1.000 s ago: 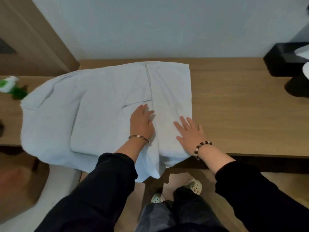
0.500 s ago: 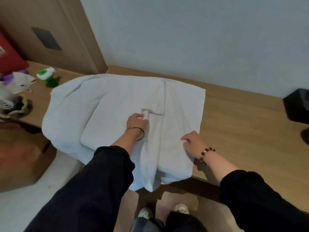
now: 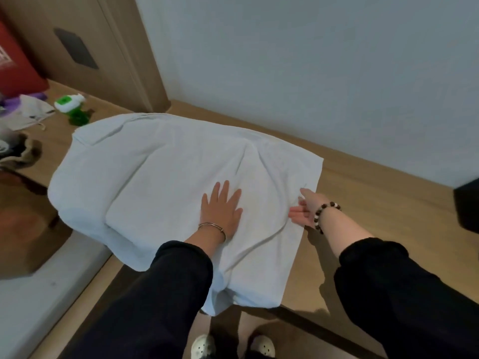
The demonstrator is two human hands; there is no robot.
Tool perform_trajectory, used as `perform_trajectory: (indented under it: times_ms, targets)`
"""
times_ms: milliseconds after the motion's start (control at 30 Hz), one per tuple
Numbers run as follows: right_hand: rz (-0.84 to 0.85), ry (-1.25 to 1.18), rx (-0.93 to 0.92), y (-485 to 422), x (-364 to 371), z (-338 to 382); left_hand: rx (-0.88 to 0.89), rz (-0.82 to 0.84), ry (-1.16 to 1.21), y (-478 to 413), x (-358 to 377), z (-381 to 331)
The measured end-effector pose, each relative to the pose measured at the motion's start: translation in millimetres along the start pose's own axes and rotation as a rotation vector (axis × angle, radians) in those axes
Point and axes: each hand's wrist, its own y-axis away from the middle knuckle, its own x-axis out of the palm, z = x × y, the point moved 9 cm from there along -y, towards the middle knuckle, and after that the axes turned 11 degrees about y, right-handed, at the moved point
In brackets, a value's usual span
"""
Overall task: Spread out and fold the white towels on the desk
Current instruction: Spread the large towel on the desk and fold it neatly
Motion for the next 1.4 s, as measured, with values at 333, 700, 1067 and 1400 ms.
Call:
perform_trajectory:
  times_ms: [333,700,1067,1400]
  targets:
    - [-0.557,0.224,-0.388,-12,-46,66,0.047,-0.181,0.317,-5,-8,12]
    - [-0.698,0.438,-0.318,-56,-80,69,0.082,-0.060,0.223,-7,1,11]
    - [-0.780,0.460,-0.322,-70,-75,95,0.134,-0.061,-0.007,-8,12,9]
    - [-0.265,-0.040,-0.161,-15,-14,10,0.102,-0.060,-0.076,-7,11,6]
